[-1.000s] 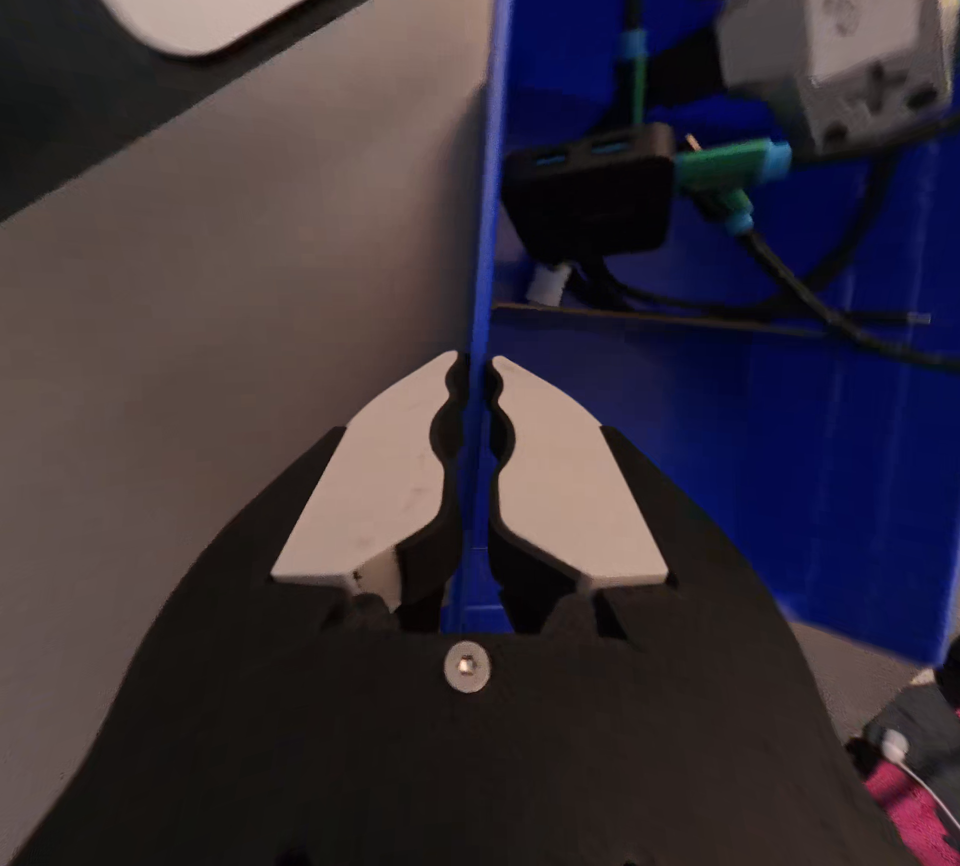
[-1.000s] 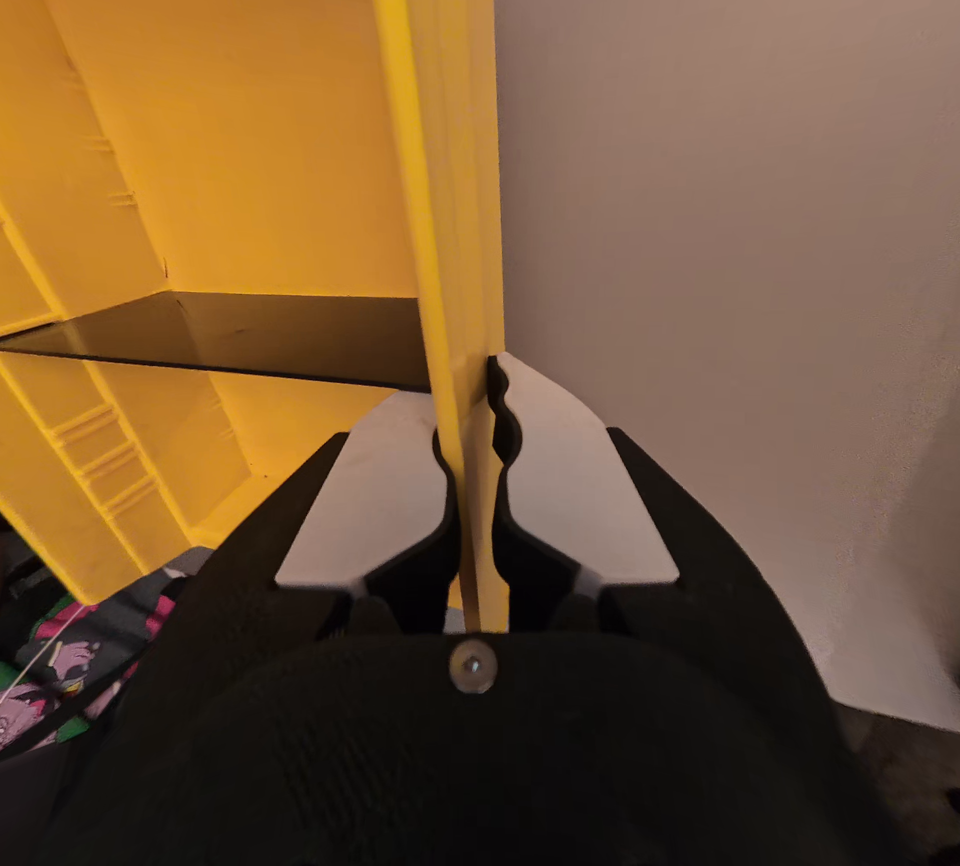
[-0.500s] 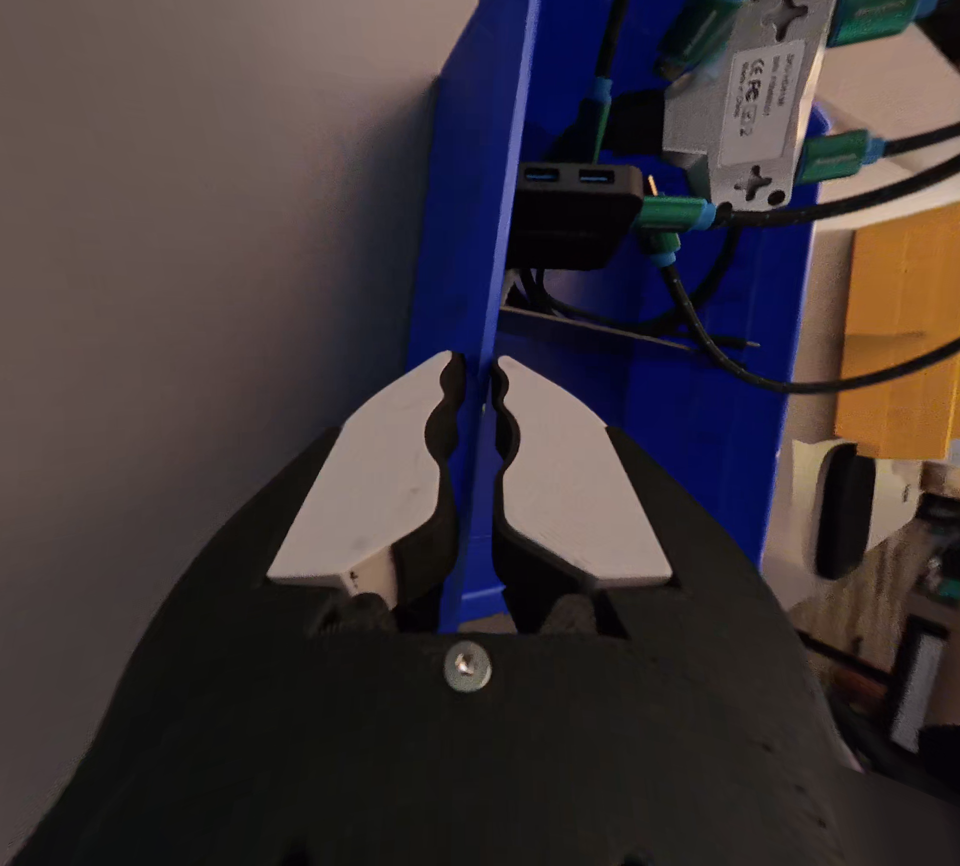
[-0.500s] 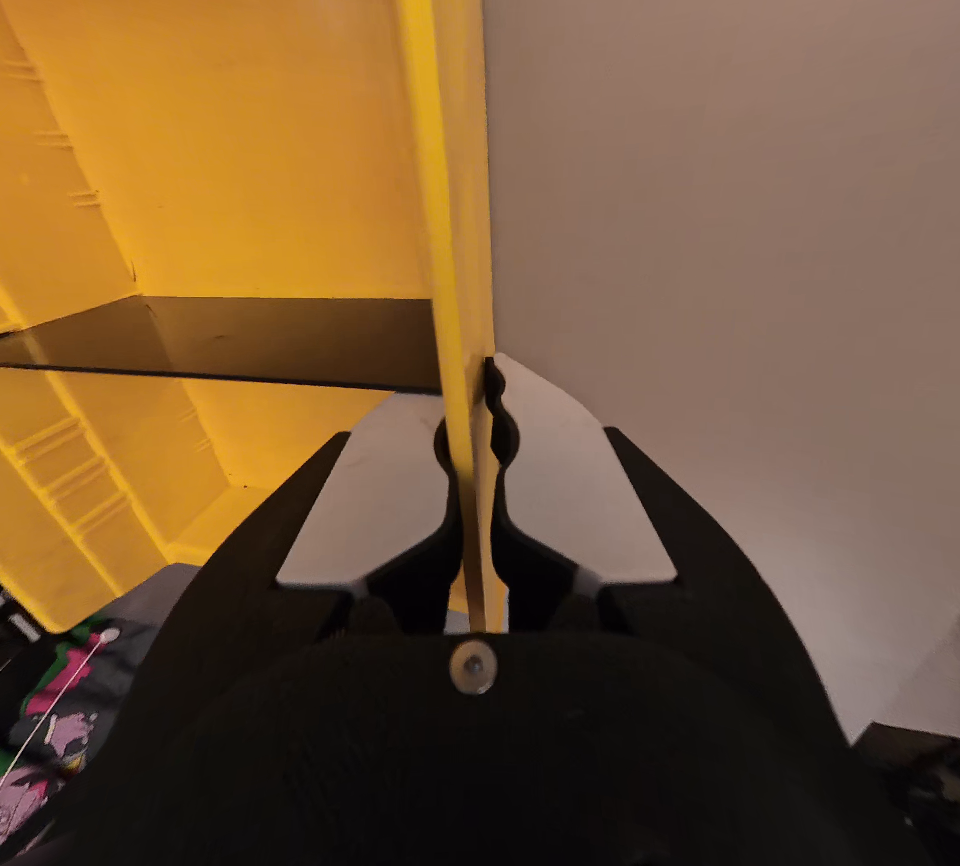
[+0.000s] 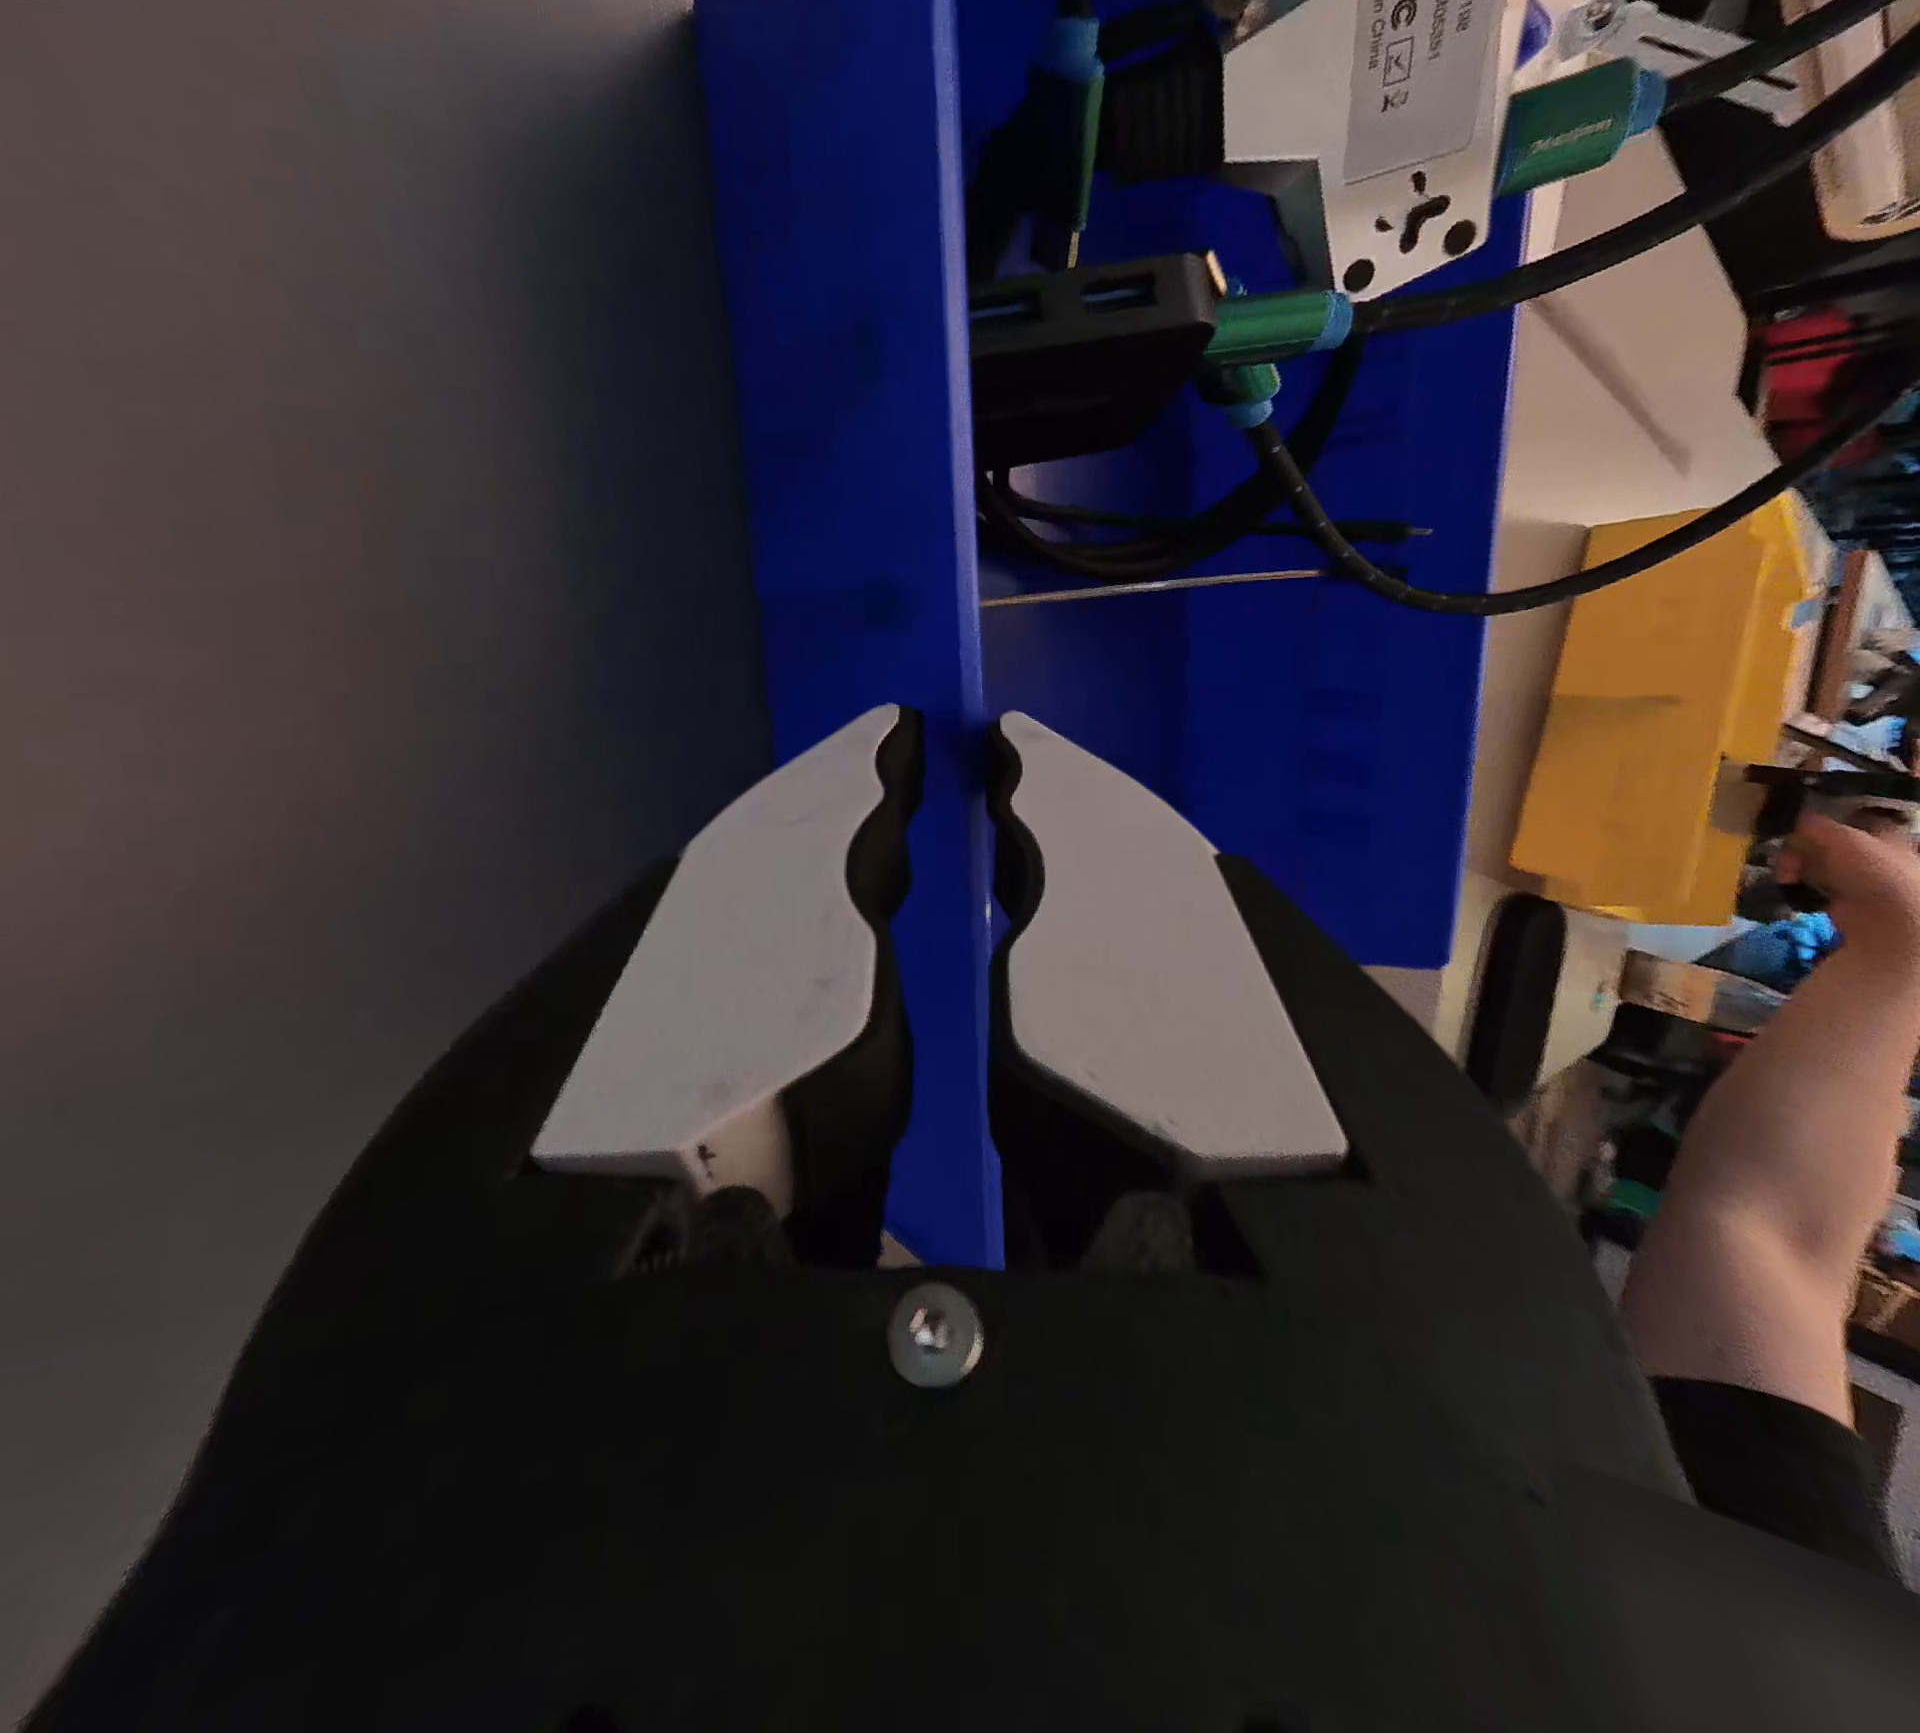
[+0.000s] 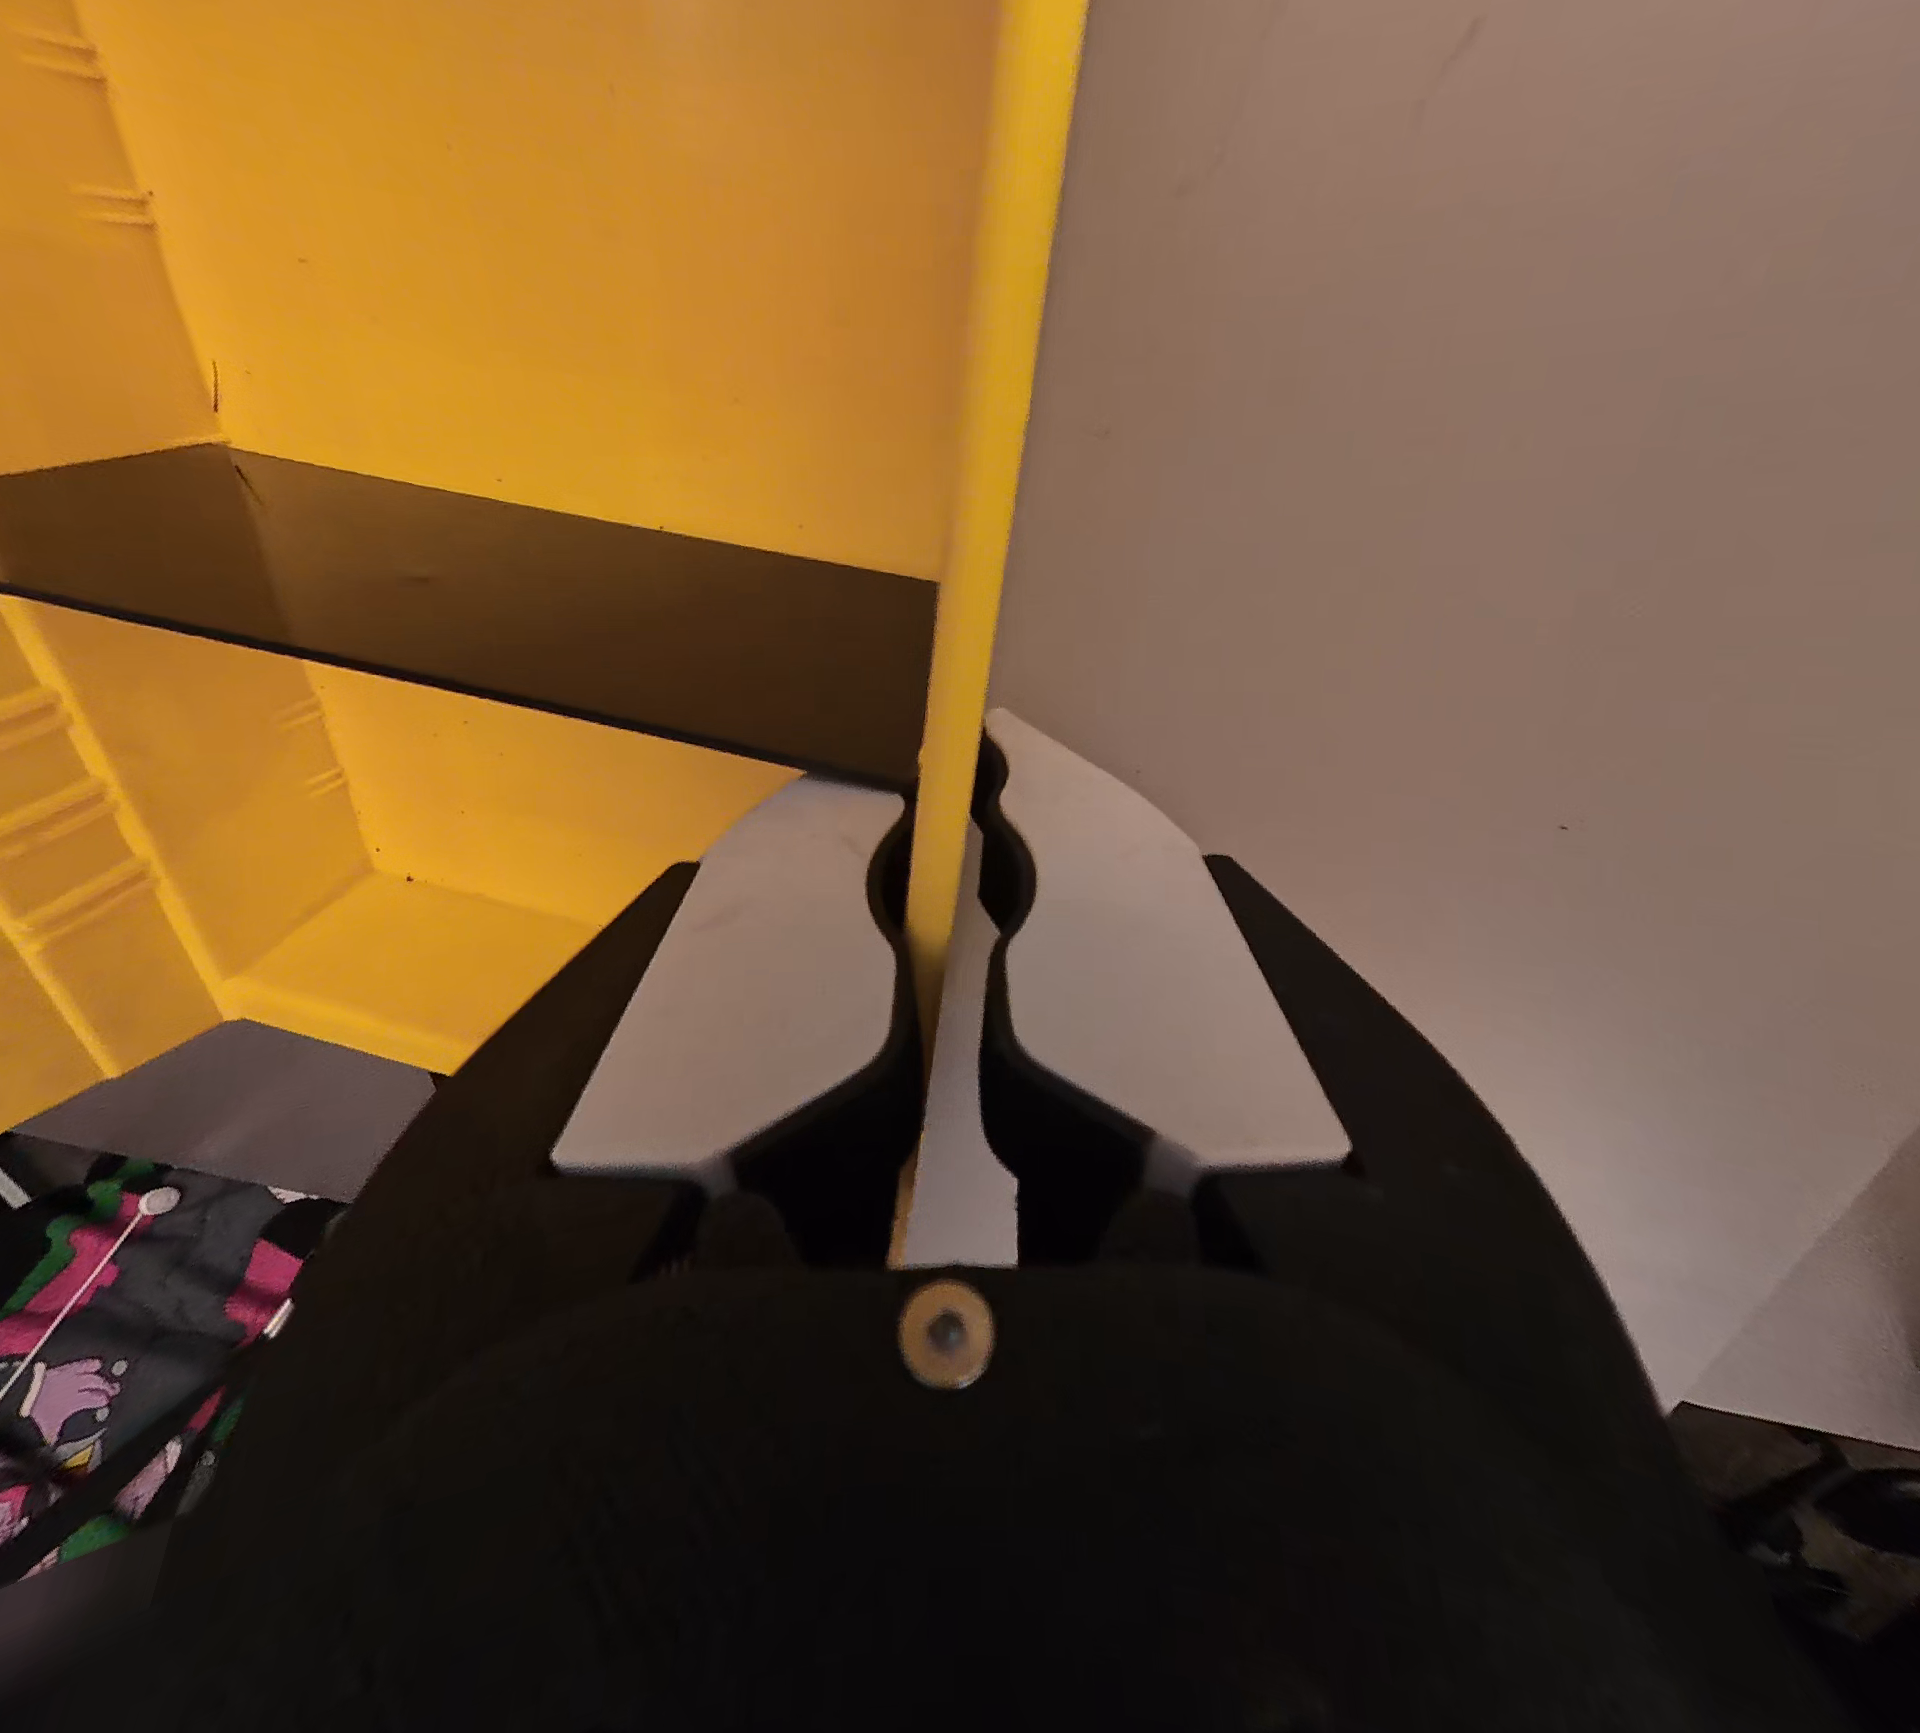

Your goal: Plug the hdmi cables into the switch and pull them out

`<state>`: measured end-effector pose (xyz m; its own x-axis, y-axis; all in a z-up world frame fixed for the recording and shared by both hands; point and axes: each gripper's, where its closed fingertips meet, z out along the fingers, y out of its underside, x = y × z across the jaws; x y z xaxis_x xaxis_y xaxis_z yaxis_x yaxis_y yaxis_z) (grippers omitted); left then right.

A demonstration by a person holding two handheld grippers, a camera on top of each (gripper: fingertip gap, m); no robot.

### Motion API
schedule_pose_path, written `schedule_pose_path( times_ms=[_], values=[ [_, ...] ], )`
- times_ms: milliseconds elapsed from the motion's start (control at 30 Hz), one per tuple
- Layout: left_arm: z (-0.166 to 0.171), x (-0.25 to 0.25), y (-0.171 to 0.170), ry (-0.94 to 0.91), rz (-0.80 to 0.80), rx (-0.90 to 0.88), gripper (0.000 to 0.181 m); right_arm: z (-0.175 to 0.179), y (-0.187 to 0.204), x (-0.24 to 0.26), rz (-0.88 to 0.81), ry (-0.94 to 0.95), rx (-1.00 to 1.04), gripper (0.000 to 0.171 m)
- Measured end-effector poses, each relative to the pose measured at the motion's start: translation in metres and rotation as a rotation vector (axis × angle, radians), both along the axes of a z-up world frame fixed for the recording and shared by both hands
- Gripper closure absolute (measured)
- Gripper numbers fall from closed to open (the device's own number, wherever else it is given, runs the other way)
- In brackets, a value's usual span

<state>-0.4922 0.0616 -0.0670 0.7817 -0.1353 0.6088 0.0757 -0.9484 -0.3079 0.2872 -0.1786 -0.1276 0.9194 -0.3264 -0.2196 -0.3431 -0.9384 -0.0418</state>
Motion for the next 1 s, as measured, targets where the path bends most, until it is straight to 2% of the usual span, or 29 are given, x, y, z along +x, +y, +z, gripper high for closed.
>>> schedule_pose_path(
  times_ms=[267, 500, 900, 1000],
  values=[
    [0.000, 0.009, 0.022, 0.013, -0.004, 0.075, 0.172, 0.000, 0.003, 0.007, 0.032, -0.018, -0.014, 0.164],
    [0.001, 0.008, 0.025, -0.015, 0.013, 0.082, 0.172, -0.001, 0.003, 0.010, 0.106, -0.107, -0.047, 0.164],
    [0.002, 0.002, 0.034, 0.047, 0.034, 0.136, 0.173, -0.001, 0.006, 0.014, 0.137, -0.115, -0.026, 0.164],
    [0.013, 0.000, 0.039, 0.026, 0.058, 0.194, 0.176, -0.002, 0.006, 0.014, 0.136, -0.129, 0.000, 0.161]
  ],
)
